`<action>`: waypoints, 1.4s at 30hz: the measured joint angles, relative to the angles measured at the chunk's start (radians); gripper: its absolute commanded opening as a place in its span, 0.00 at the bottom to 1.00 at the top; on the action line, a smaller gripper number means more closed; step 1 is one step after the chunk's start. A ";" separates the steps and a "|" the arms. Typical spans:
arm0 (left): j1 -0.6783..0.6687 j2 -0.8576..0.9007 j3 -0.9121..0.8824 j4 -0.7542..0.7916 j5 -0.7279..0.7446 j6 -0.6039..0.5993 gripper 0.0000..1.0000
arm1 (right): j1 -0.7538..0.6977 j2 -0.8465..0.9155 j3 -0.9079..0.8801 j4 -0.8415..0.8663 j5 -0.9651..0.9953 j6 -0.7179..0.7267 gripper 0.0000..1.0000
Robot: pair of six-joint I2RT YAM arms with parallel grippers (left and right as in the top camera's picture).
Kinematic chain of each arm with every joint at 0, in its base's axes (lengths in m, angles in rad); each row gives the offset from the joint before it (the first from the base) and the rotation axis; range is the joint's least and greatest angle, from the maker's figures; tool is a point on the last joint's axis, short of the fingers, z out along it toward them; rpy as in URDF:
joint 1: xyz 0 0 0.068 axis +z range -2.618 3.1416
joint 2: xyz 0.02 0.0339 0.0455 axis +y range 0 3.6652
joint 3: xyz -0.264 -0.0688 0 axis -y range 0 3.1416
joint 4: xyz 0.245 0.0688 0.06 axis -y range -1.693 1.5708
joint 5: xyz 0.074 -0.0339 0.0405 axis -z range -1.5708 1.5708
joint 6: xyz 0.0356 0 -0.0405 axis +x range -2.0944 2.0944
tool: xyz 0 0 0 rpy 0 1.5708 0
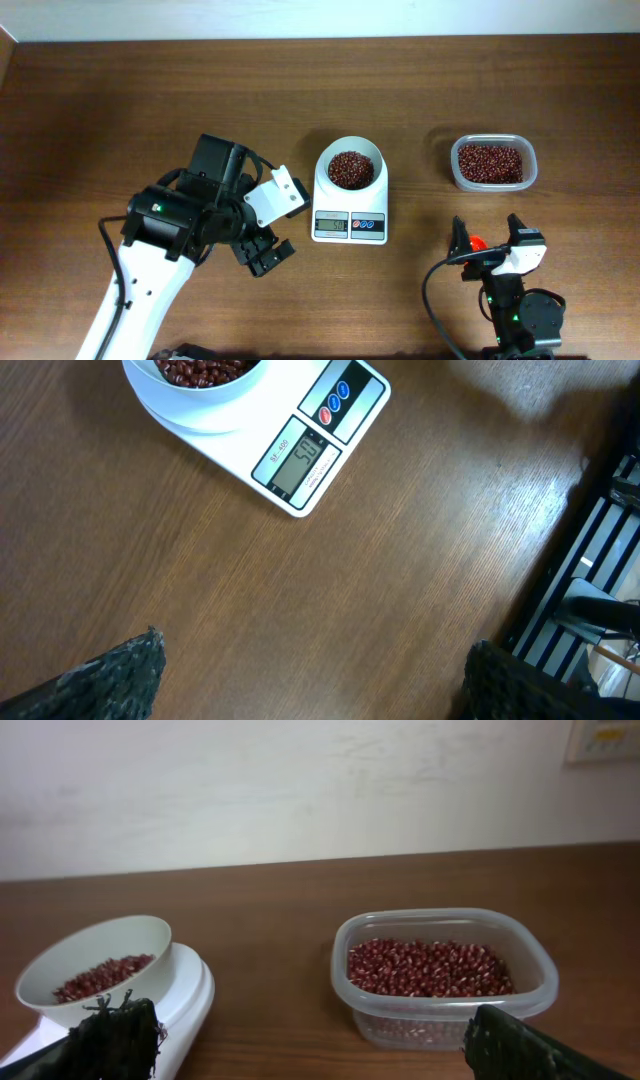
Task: Scoop and weigh 50g on scale
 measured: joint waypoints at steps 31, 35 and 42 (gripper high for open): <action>0.000 0.000 0.000 0.000 0.000 0.000 0.99 | 0.013 0.000 0.000 -0.001 0.010 -0.162 0.99; 0.000 0.000 0.000 0.000 0.000 0.000 0.99 | 0.013 0.000 0.000 -0.001 0.010 -0.163 0.99; 0.000 0.000 0.000 -0.063 0.000 0.000 0.99 | 0.013 0.000 0.000 -0.001 0.010 -0.163 0.99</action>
